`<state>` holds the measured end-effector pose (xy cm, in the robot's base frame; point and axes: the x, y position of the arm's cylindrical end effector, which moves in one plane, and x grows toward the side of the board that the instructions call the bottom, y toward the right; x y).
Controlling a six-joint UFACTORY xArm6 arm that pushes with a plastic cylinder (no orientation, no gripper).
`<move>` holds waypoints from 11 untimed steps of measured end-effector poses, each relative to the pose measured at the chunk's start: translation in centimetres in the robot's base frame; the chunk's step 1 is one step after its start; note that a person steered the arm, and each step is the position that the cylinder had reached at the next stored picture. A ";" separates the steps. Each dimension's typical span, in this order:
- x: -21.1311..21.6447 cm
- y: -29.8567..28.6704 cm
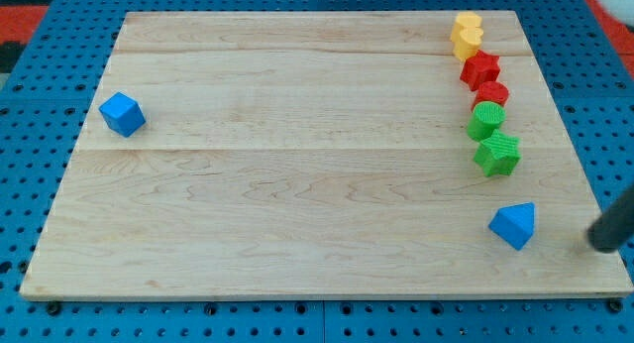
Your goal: Slide the triangle to the left side of the board
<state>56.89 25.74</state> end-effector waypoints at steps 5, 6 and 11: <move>-5.6 -20.3; -6.9 -14.1; -4.3 -17.6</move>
